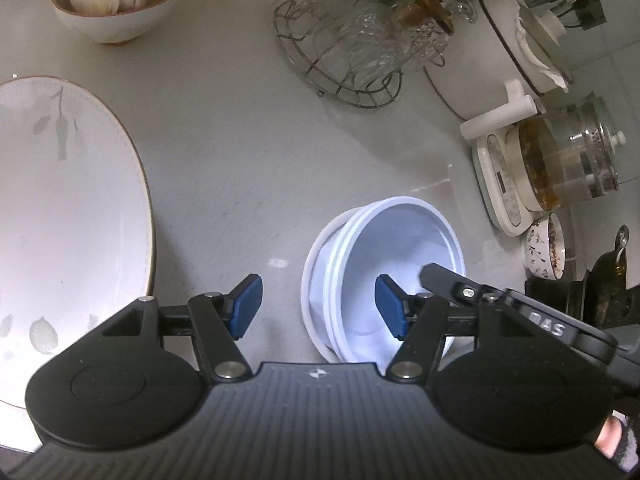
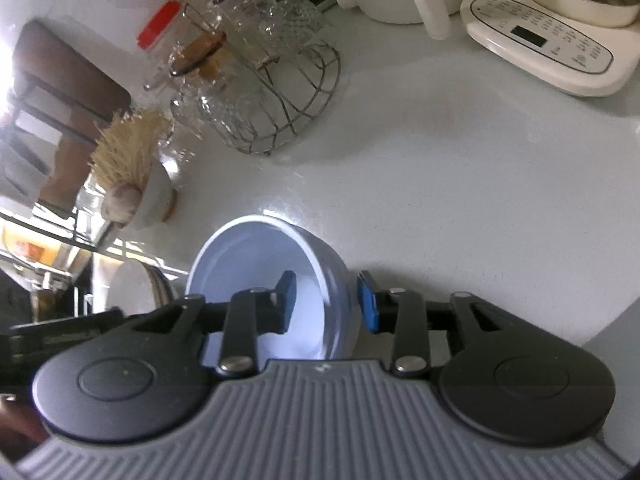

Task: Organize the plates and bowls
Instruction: 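Close both grippers on the rim of the nested bowl stack, then lift the nested bowl stack and carry it over the white plate stack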

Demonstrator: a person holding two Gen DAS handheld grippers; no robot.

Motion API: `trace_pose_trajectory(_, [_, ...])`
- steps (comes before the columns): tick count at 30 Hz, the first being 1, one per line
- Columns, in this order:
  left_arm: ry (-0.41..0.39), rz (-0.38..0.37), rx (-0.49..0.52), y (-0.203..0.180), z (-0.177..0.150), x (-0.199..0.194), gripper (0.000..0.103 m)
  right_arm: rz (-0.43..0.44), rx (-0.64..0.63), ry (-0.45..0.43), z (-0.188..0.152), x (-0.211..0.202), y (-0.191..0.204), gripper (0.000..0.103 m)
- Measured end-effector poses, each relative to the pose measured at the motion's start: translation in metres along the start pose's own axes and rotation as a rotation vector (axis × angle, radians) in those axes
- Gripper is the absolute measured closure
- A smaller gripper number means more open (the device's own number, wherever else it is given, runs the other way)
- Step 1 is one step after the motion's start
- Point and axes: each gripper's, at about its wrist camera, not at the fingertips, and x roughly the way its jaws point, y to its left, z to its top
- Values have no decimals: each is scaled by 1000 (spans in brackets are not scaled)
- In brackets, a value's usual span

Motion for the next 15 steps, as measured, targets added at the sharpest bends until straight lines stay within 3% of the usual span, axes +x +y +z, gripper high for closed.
trace_pose_trajectory(4, [0,10,10,-2,-1,3,36,4,13,-1,-1,-3,-3,65])
trace_pose_trajectory(15, [-15,-42,-26,-5,-2,15,37,69,109,122,-8,22,-22,66])
